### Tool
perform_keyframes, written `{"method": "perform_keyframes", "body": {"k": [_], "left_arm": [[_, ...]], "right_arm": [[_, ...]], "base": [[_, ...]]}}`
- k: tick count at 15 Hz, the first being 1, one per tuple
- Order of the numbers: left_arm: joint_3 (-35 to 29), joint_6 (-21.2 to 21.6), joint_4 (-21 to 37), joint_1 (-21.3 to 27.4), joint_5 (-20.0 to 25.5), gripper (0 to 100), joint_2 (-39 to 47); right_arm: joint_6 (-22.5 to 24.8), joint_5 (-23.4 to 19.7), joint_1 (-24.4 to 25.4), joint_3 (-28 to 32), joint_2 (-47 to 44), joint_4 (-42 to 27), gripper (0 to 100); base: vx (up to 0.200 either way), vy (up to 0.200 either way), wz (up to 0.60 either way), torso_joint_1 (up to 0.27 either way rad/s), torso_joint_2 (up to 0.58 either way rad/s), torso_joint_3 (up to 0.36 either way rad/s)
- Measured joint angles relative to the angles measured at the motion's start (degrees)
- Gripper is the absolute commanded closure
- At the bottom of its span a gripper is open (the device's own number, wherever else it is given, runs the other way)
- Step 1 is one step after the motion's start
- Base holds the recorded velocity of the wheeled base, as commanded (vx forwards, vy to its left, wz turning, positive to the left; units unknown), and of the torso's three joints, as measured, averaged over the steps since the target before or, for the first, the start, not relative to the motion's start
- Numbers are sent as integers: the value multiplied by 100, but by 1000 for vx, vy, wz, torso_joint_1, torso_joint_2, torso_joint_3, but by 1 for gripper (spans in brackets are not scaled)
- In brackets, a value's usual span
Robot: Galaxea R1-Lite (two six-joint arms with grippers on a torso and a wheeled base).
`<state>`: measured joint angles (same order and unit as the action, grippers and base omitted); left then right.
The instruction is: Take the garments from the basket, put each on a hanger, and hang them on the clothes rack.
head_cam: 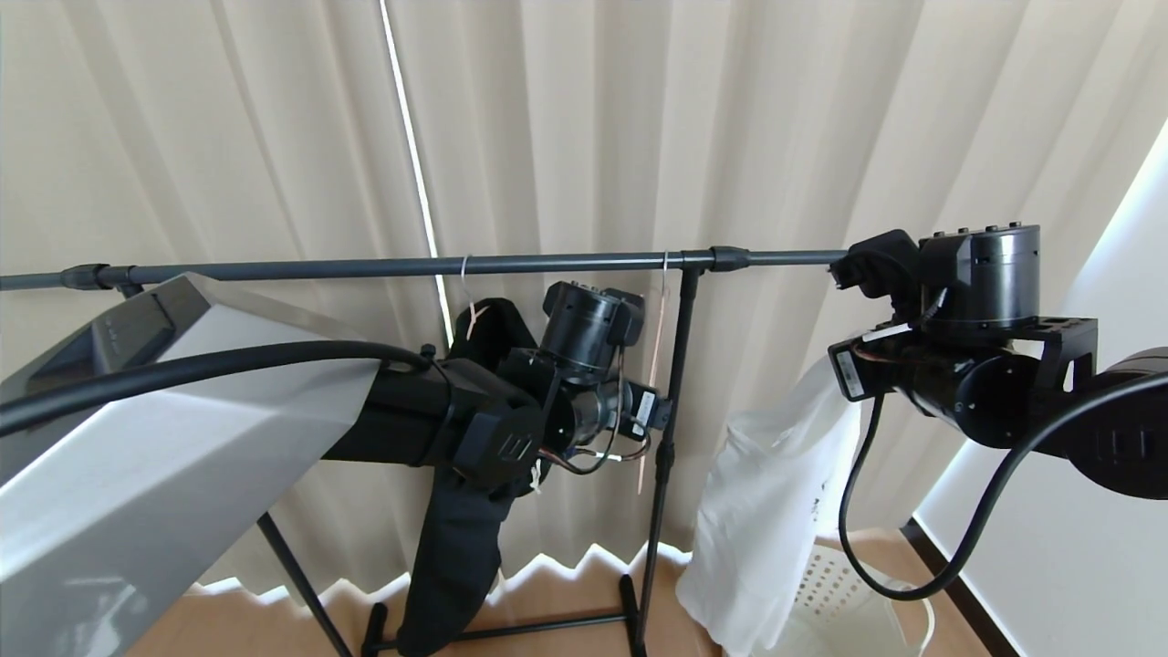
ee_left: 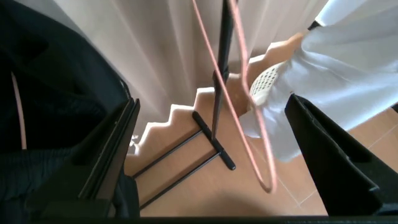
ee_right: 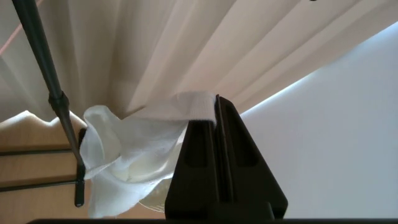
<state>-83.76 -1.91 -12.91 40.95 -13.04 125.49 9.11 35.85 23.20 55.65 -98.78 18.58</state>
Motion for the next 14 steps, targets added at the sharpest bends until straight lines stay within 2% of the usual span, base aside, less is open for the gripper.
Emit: {"method": "perform_keyframes", "body": {"k": [5,7,11,14], "left_arm": [[-83,41,-151,-21,16,0,174],[-184,245,-151,-84,16,0,301],[-562,414,-597,-201,7,0,677],[-934,440,-728,-289,-1,0,1012]], "right_arm": [[9,0,-2,-37,-61,116,100],[37,0,0,-37,-72,121,100],[44,2,-2,-44,-91,143,100],[46,2,-2,-48,-108,143,100]], "base": [[0,0,0,0,0,0],[0,0,0,0,0,0],[0,0,0,0,0,0],[0,0,0,0,0,0]]}}
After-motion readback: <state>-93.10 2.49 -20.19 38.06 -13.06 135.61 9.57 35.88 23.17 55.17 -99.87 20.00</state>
